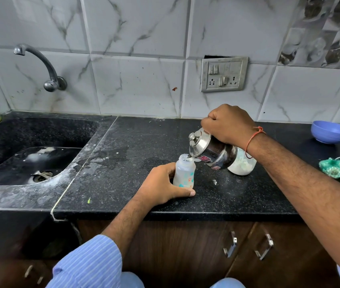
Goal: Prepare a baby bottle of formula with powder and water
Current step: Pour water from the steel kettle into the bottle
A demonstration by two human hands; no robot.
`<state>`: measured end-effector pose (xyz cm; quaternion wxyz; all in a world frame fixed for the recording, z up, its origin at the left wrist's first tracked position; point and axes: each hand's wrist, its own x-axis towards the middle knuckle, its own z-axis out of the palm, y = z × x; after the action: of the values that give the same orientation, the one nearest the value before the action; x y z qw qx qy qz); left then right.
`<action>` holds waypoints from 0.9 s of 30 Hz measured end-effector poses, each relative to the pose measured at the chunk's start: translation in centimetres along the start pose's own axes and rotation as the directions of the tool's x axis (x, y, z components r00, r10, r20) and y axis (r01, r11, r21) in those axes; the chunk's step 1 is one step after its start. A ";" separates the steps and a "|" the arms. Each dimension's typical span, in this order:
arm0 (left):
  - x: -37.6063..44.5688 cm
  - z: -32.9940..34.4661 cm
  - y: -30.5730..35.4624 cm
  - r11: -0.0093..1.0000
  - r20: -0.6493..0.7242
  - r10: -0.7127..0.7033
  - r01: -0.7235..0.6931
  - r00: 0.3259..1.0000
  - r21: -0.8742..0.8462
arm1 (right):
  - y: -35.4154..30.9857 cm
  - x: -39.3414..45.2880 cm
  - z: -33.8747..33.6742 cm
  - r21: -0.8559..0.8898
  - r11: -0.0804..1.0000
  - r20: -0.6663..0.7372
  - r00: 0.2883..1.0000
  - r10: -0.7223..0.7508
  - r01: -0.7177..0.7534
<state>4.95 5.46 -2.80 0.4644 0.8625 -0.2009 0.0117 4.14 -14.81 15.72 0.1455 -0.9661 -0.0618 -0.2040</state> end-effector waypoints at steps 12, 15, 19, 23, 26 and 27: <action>-0.2 0.0 0.3 1.000 -0.007 0.001 -0.001 1.000 0.011 | -0.1 0.0 -0.1 -0.002 1.000 0.004 1.000 0.000 0.000; -0.2 -0.1 0.3 1.000 -0.006 -0.002 0.002 1.000 0.008 | -0.2 0.0 -0.1 -0.006 1.000 0.009 1.000 0.002 -0.002; -0.2 0.0 0.3 1.000 -0.008 -0.004 0.004 1.000 0.005 | -0.2 0.1 0.0 -0.013 1.000 0.008 1.000 -0.001 0.001; -0.1 0.0 0.2 1.000 -0.009 -0.005 0.005 1.000 0.001 | -0.1 0.2 0.0 -0.017 1.000 0.009 1.000 0.000 0.000; -0.1 0.0 0.3 1.000 -0.005 -0.004 0.004 1.000 0.000 | -0.1 0.2 0.0 -0.013 1.000 0.011 1.000 0.000 0.000; -0.1 0.0 0.3 1.000 -0.004 -0.004 0.004 1.000 0.001 | -0.1 0.2 0.0 -0.011 1.000 0.012 1.000 0.000 0.000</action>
<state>4.71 5.36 -2.54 0.4643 0.8631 -0.1983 0.0128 4.29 -14.70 15.83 0.1398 -0.9681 -0.0616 -0.1984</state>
